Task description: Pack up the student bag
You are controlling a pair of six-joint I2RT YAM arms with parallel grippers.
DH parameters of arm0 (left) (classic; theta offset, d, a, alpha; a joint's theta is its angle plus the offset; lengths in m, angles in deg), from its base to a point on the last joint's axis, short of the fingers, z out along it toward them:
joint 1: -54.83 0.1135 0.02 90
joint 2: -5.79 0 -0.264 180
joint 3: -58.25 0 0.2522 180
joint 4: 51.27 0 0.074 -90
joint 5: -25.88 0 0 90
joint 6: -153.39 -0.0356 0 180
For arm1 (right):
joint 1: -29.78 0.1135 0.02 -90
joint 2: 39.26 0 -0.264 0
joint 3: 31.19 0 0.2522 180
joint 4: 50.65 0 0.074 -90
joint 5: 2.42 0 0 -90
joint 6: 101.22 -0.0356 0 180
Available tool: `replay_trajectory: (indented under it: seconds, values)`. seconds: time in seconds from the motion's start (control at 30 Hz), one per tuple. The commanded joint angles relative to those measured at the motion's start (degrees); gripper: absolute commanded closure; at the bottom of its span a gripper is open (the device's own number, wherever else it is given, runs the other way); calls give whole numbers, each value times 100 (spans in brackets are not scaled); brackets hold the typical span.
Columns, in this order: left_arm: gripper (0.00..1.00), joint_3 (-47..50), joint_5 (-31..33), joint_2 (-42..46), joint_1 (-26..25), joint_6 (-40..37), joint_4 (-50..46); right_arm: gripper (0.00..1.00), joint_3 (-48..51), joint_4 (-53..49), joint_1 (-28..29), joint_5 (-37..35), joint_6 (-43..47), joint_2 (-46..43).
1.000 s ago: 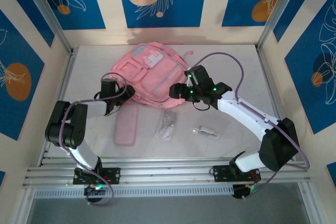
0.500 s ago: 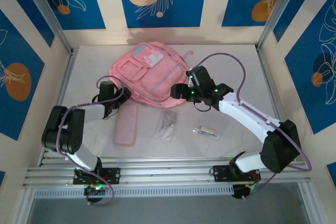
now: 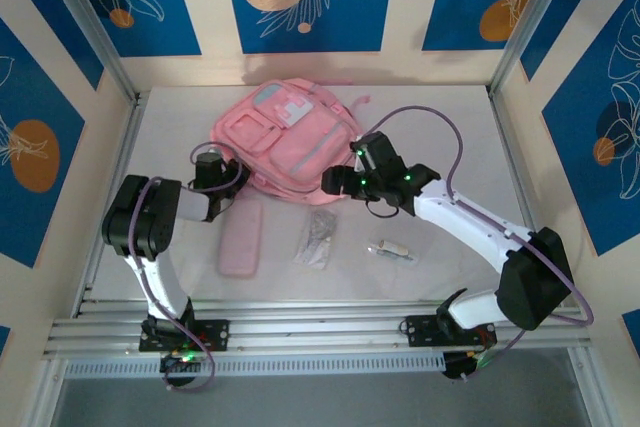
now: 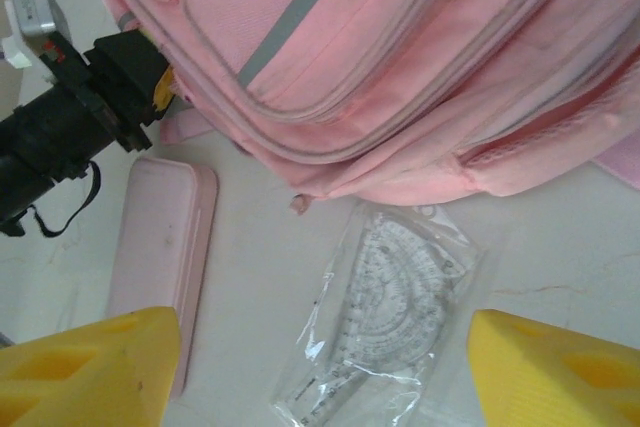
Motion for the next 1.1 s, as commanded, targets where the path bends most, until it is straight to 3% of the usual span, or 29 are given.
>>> replay_trajectory:
  seconds: [0.0,0.27,0.47,0.8,1.07]
  values:
    - [100,190,-405,434,-146,530,138,26,149,565,320,205,220,-45]
    - [100,28,99,1908,-866,723,-1168,36,85,1737,1020,616,748,619]
    - [100,-62,277,2180,-1178,766,-1421,41,0,2430,1371,604,896,1300]
    - [100,-73,180,2046,-1475,1159,-1171,41,-66,4102,1698,-1113,1356,2556]
    - [100,90,156,2213,-1631,1349,-1102,38,-528,4472,1676,-2905,1370,3501]
